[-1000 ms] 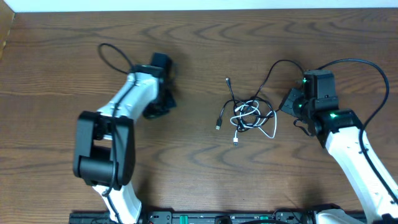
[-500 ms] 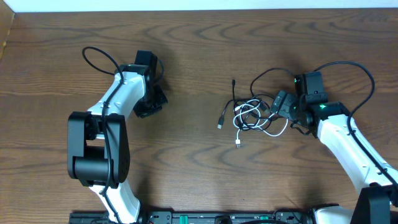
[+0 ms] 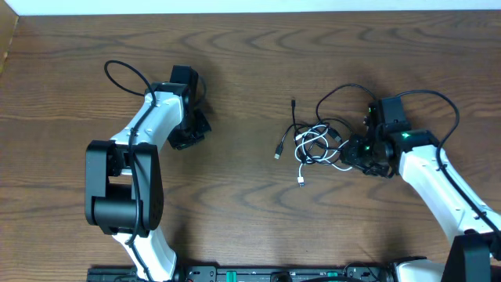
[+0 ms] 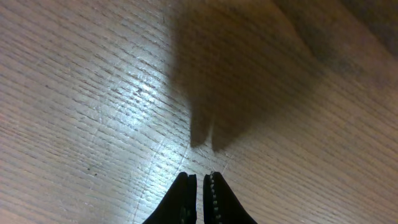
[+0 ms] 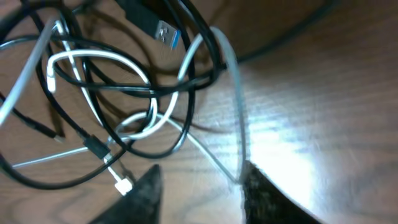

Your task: Untangle cables

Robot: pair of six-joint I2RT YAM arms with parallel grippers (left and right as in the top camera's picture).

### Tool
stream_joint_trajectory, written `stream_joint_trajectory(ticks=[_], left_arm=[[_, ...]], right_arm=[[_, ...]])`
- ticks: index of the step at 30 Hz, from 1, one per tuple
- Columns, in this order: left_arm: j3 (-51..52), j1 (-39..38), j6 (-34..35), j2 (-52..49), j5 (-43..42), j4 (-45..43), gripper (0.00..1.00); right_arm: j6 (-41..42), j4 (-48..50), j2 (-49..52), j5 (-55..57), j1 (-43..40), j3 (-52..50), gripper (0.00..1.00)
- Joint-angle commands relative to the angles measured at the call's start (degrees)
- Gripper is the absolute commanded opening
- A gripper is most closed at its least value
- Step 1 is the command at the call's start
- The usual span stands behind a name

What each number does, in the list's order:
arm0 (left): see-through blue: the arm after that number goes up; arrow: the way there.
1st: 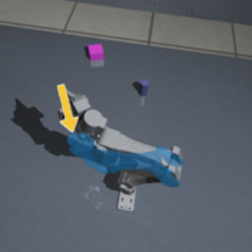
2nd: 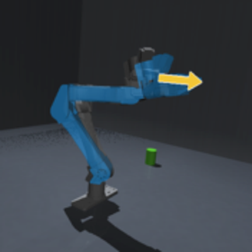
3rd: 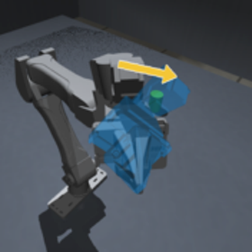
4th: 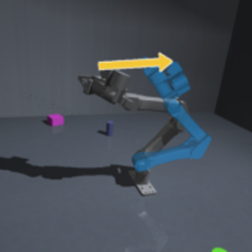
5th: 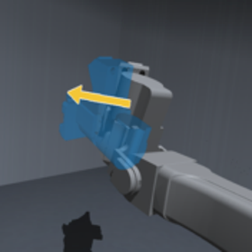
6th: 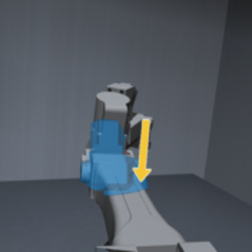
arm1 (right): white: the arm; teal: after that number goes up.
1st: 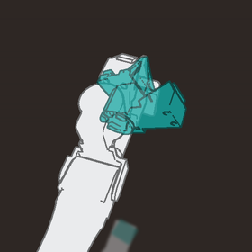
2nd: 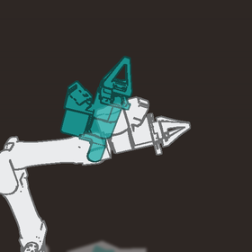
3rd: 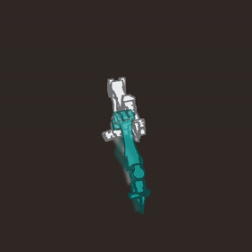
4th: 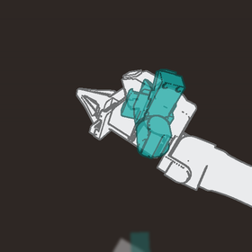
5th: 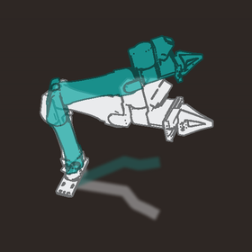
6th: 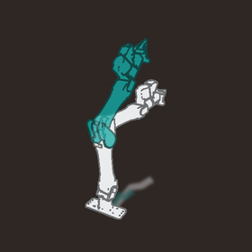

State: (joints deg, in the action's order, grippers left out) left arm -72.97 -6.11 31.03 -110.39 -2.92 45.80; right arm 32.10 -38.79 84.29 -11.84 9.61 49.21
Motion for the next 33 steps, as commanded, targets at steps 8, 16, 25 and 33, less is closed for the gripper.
stream_joint_trajectory(ticks=[8, 16, 25, 33], left_arm=[[0.5, -0.1, -1.9, 0.1, -1.2, 0.0, 0.11], [0.5, -0.1, -16.0, 0.1, -19.8, -2.6, 0.11], [0.5, -0.2, -34.0, 0.1, -56.3, -4.2, 0.5], [0.5, -2.8, -32.2, 0.1, -64.0, -12.3, 0.65]], right_arm=[[-5.2, 8.9, -0.3, 4.4, -0.3, -7.0, 0.29], [-17.0, 18.1, -0.3, -18.1, -3.0, -8.2, 0.01], [-16.4, 33.4, -0.3, -51.1, -7.6, -8.2, 0.01], [8.0, 71.9, -0.3, -66.8, -7.6, -8.2, 0.01]])
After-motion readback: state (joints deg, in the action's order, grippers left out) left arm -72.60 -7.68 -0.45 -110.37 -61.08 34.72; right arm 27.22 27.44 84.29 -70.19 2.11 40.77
